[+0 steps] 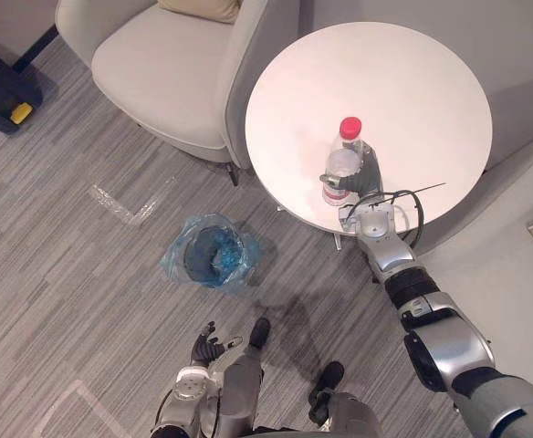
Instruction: Gather rubbish on tea table into small bin, then transfer packed bag to large trash can.
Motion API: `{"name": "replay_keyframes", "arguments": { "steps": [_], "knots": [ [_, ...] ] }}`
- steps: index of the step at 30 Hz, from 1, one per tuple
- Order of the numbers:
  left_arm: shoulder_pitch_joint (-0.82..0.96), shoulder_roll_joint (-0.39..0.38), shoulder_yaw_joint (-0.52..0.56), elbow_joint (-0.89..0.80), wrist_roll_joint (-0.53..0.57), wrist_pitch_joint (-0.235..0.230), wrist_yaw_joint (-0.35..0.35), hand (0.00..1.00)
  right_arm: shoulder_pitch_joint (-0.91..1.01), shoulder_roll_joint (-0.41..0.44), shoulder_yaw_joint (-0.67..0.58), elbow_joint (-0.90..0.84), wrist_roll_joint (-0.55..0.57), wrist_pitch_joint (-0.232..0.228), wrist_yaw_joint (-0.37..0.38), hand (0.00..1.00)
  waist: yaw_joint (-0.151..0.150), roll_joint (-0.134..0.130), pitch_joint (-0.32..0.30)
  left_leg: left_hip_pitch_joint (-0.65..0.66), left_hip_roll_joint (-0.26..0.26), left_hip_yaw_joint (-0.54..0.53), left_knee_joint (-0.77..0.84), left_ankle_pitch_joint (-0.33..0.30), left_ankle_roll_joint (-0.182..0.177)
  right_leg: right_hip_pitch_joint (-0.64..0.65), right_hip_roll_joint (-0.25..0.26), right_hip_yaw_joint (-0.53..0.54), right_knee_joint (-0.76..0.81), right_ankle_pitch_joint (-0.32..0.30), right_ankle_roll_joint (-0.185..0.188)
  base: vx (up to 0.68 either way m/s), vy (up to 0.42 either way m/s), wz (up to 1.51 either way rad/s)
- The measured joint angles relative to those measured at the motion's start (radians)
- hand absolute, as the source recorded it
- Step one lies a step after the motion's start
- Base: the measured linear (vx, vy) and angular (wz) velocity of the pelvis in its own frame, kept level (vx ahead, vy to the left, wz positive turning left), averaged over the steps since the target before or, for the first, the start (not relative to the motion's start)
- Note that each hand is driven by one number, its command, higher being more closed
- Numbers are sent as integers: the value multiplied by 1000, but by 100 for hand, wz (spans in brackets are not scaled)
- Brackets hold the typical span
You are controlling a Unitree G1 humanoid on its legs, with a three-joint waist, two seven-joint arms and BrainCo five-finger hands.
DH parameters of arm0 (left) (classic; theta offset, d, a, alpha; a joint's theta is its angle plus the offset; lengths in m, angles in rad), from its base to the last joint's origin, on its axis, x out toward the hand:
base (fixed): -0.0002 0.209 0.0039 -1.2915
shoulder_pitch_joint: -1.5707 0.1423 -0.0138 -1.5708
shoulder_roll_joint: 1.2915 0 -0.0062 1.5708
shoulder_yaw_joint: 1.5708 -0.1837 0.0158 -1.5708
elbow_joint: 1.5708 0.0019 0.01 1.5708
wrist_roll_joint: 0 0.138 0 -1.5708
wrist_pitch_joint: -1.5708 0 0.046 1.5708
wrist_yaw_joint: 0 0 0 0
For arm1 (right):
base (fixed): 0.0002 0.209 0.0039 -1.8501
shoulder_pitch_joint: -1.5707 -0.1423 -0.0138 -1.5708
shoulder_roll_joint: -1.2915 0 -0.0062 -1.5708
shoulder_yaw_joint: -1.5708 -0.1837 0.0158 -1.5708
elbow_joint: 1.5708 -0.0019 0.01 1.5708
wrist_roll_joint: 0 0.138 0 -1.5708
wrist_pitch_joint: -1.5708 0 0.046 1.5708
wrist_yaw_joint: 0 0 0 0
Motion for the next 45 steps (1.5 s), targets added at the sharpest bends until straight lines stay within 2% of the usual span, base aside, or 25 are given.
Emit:
{"name": "replay_keyframes", "arguments": {
  "steps": [4,8,15,17,21,23,26,29,32,34,35,36,37,38,40,41,42,43,45],
  "knots": [
    [-1,0,1,0,-1,2,-1,0,12,22,-33,-18,9,0,-6,100,1,0,0,1,-2,-1,19,0,0,6,-2,4,15,-1,0,1,6,2],
    [0,0,2,1,0,9,-1,0,120,43,-60,-145,6,-2,2,100,-3,-2,-1,25,4,6,30,0,0,19,-4,28,50,-6,7,1,5,-1],
    [6,9,11,24,15,45,-15,0,395,77,-60,-380,-13,-2,61,100,-40,-22,-21,97,9,74,29,-1,1,51,-15,101,75,-12,18,1,11,-25],
    [18,18,11,35,46,48,-24,0,502,78,-59,-447,-36,-2,89,100,-48,-44,-64,112,13,110,29,-1,1,50,-15,131,72,-12,19,22,0,-39],
    [27,30,11,77,56,66,-28,0,646,88,-65,-531,-43,-4,125,100,-74,-71,-131,147,23,150,29,-1,1,57,-14,173,84,-12,19,35,-11,-34],
    [32,31,10,99,72,69,-34,0,720,116,-82,-574,-43,-8,142,100,-94,-75,-159,177,26,171,30,-1,1,78,-14,191,85,-12,19,48,-8,-25],
    [35,31,3,116,89,72,-46,0,798,145,-102,-612,-43,-14,156,100,-102,-78,-189,198,29,201,32,-3,1,86,-13,224,80,-11,20,44,-8,-35],
    [37,27,-5,139,99,75,-49,0,864,159,-101,-622,-43,-14,178,100,-119,-71,-215,226,44,247,33,-22,-4,88,-1,267,79,-10,21,55,-6,-44],
    [47,27,-15,142,113,77,-52,0,918,184,-101,-637,-45,-14,191,100,-137,-66,-227,255,53,287,37,-39,-3,94,4,308,80,-10,22,42,5,-48],
    [49,32,-31,148,116,83,-53,0,944,193,-102,-637,-46,-13,196,100,-151,-65,-228,247,51,309,109,-59,-6,93,-5,333,107,-9,22,34,26,-37],
    [46,40,-34,149,116,83,-55,0,957,196,-102,-637,-48,-12,198,100,-153,-77,-225,208,31,303,153,-120,-27,94,-28,331,139,-10,24,7,43,-12],
    [48,29,-67,146,116,83,-54,0,958,171,-110,-648,-52,-13,198,100,-163,-32,-234,202,38,281,66,-36,-3,82,-8,326,196,-27,44,-8,47,3],
    [51,28,-77,146,116,83,-54,0,958,171,-112,-648,-54,-13,198,100,-163,-30,-236,207,36,281,76,-51,4,76,-10,336,223,-41,56,18,43,39],
    [54,26,-82,143,114,83,-54,0,962,173,-126,-651,-66,-14,197,100,-169,-45,-242,207,7,254,70,-52,4,48,-37,377,302,-87,56,39,41,48],
    [51,32,-88,139,113,83,-53,0,958,178,-140,-652,-81,-14,190,100,-174,-51,-244,174,-18,201,80,-52,5,11,-41,451,370,-116,40,33,0,102],
    [46,32,-88,138,111,83,-52,0,953,178,-142,-652,-84,-13,185,100,-178,-53,-242,135,-28,154,103,-52,5,-9,-25,513,375,-160,23,-23,-56,113],
    [44,35,-85,139,105,84,-51,0,948,179,-139,-652,-84,-13,184,100,-179,-56,-241,119,-32,139,111,-52,5,-8,-18,533,361,-176,20,-86,-116,112],
    [35,42,-84,137,104,83,-47,0,930,184,-131,-653,-84,-13,184,100,-172,-64,-234,76,-44,110,145,-52,5,16,-11,551,303,-186,21,-138,-184,90],
    [24,40,-73,129,102,83,-45,0,895,184,-128,-654,-84,-13,184,100,-157,-53,-219,30,-37,77,183,-52,3,49,9,536,231,-188,24,-170,-188,76]
  ]
}}
